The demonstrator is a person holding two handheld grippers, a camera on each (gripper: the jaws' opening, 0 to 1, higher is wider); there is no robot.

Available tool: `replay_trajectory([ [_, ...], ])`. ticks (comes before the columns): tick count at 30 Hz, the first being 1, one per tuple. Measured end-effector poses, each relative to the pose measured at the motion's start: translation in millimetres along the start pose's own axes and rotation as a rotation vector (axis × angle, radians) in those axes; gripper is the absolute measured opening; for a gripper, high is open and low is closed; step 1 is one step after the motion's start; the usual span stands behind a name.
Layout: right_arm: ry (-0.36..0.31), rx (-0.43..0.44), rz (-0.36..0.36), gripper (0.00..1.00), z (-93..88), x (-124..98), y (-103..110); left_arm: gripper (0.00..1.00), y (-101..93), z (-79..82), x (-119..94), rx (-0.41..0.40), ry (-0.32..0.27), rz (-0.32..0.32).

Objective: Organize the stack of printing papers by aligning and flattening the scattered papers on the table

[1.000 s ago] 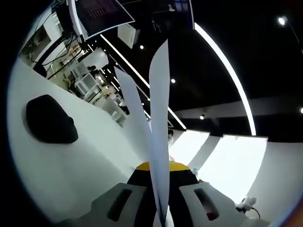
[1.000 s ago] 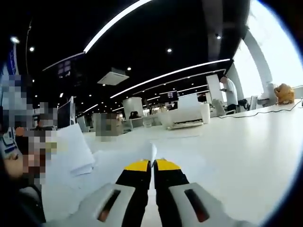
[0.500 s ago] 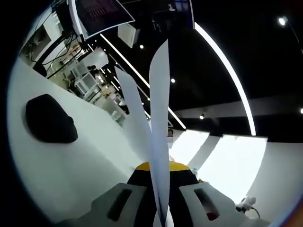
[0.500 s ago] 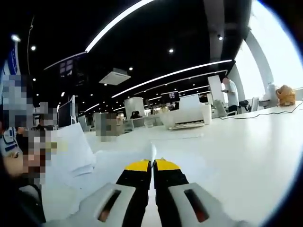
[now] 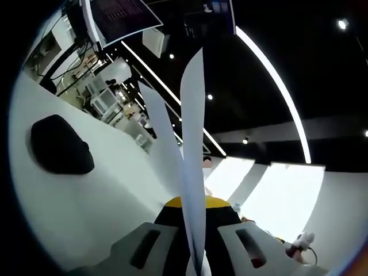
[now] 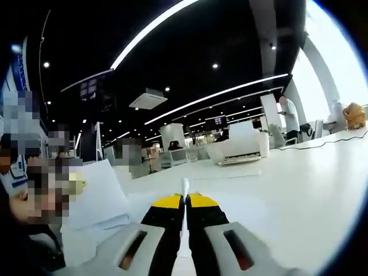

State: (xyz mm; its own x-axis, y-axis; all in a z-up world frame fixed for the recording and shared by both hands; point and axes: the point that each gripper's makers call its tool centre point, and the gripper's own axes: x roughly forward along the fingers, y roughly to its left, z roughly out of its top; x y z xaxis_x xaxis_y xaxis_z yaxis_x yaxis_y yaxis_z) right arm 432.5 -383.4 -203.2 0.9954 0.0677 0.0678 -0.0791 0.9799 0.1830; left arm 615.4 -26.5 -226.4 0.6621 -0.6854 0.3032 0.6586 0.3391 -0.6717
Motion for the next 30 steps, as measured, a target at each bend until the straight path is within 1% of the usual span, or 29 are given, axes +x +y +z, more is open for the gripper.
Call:
replay_trajectory([
  [3, -0.02, 0.023, 0.036, 0.0, 12.3, 3.5, 9.9, 0.07, 0.1, -0.1, 0.1, -0.002, 0.001, -0.001],
  [6, -0.033, 0.033, 0.053, 0.0, 20.6, 4.5, 14.3, 0.07, 0.2, 0.1, 0.1, -0.004, 0.001, -0.003],
  [8, -0.043, 0.032, 0.059, 0.0, 24.9, 4.9, 14.8, 0.07, 0.2, 0.2, 0.2, -0.004, 0.001, -0.005],
  [10, -0.055, 0.036, 0.065, 0.0, 28.6, 4.9, 22.7, 0.07, 0.2, 0.3, 0.2, -0.006, 0.001, -0.005],
  [11, -0.059, 0.039, 0.072, 0.0, 29.8, 4.9, 31.6, 0.07, 0.1, 0.2, 0.2, -0.006, 0.001, -0.006],
  [12, -0.061, 0.042, 0.075, 0.0, 30.9, 5.1, 35.1, 0.07, 0.0, 0.1, 0.2, -0.006, 0.002, -0.006],
  [18, -0.071, 0.051, 0.082, 0.0, 40.1, 6.9, 45.4, 0.07, -0.2, -0.1, 0.4, -0.008, 0.002, -0.009],
  [20, -0.073, 0.051, 0.084, 0.0, 42.9, 7.4, 48.4, 0.07, -0.3, -0.3, 0.5, -0.007, 0.002, -0.009],
  [22, -0.076, 0.051, 0.087, 0.0, 43.5, 8.8, 46.1, 0.07, -0.4, -0.4, 0.6, -0.007, 0.003, -0.009],
  [30, -0.098, 0.049, 0.113, 0.0, 57.1, 11.1, 50.0, 0.06, -0.5, -0.2, 0.1, -0.004, 0.001, -0.007],
])
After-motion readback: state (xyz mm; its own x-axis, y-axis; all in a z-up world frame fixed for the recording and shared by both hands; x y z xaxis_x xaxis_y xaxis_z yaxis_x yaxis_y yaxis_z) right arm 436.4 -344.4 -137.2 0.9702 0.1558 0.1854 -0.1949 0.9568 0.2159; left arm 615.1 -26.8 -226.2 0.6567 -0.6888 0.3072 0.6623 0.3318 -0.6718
